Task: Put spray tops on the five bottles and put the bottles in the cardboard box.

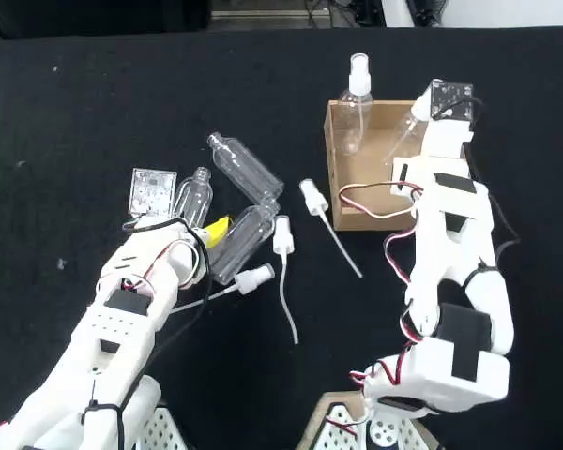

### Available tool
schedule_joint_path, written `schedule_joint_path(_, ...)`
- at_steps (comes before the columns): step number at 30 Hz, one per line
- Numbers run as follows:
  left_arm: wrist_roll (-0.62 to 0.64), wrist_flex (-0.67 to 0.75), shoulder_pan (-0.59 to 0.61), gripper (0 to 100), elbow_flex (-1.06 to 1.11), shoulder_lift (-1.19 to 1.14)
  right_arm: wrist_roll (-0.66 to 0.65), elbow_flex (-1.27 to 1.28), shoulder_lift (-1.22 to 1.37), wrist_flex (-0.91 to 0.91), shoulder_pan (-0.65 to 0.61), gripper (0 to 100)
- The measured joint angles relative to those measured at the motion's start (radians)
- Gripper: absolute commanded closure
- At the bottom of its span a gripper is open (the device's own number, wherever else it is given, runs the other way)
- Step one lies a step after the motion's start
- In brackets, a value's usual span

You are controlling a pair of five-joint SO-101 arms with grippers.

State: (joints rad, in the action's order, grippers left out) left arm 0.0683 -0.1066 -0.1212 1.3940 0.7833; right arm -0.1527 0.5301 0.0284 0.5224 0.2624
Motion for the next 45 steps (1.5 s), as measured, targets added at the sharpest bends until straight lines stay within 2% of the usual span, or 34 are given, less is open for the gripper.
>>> schedule_joint_path(16, 0.0, 0.0, 0.0, 74, 0.0, 0.0, 0.0, 0.0, 0.0, -0.037, 0.0, 98.8)
schedule_joint_path(25, 0.0, 0.0, 0.0, 74, 0.0, 0.0, 0.0, 0.0, 0.0, -0.037, -0.064, 98.8)
schedule_joint_path(36, 0.0, 0.0, 0.0, 74, 0.0, 0.0, 0.0, 0.0, 0.0, -0.086, -0.068, 98.8)
schedule_joint_path(45, 0.0, 0.0, 0.0, 74, 0.0, 0.0, 0.0, 0.0, -0.054, 0.078, -0.063, 98.8)
